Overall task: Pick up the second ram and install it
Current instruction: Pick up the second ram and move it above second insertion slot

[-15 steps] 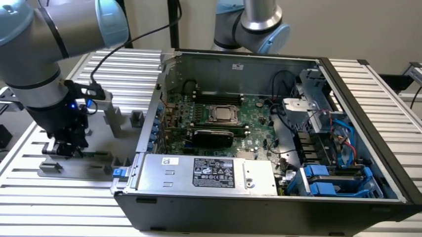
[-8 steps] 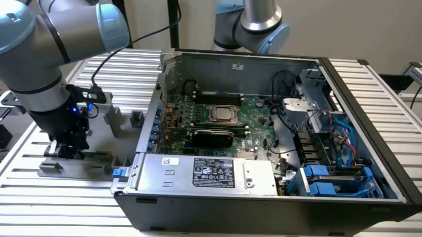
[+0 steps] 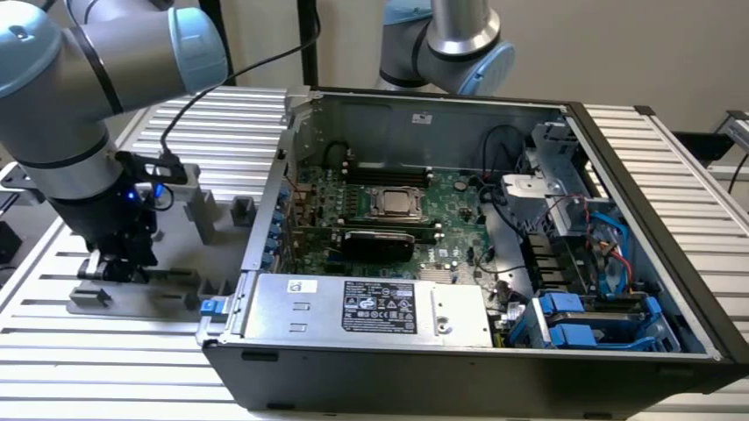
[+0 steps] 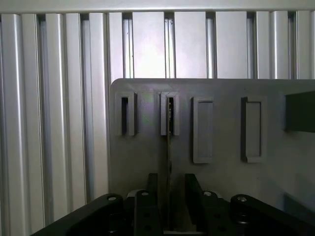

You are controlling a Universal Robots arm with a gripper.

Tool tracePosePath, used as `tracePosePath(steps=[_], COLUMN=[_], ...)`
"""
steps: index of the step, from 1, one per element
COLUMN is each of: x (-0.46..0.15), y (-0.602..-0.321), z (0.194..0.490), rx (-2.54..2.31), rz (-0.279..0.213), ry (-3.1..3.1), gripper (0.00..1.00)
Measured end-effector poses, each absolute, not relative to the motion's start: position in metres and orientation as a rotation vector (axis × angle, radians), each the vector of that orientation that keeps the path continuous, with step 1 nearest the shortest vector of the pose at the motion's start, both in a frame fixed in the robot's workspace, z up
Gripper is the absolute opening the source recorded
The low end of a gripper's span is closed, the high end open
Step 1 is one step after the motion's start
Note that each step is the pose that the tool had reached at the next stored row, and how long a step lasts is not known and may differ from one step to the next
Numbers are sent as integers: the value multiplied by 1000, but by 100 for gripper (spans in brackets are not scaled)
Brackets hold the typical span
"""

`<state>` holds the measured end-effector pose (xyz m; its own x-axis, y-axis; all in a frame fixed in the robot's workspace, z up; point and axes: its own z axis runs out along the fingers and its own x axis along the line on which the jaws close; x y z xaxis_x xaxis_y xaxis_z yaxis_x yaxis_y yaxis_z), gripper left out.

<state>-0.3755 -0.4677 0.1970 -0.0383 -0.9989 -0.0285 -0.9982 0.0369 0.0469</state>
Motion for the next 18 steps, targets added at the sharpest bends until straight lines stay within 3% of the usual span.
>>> tracePosePath(steps=[2, 4, 5, 18], x=[-376, -376, -376, -376], y=[-468, -468, -468, -468], z=[197, 196, 196, 195], rx=[2175, 2179, 2181, 2203], rz=[-84, -84, -84, -83], ry=[-2249, -2244, -2242, -2221], gripper=[28, 28, 21, 18])
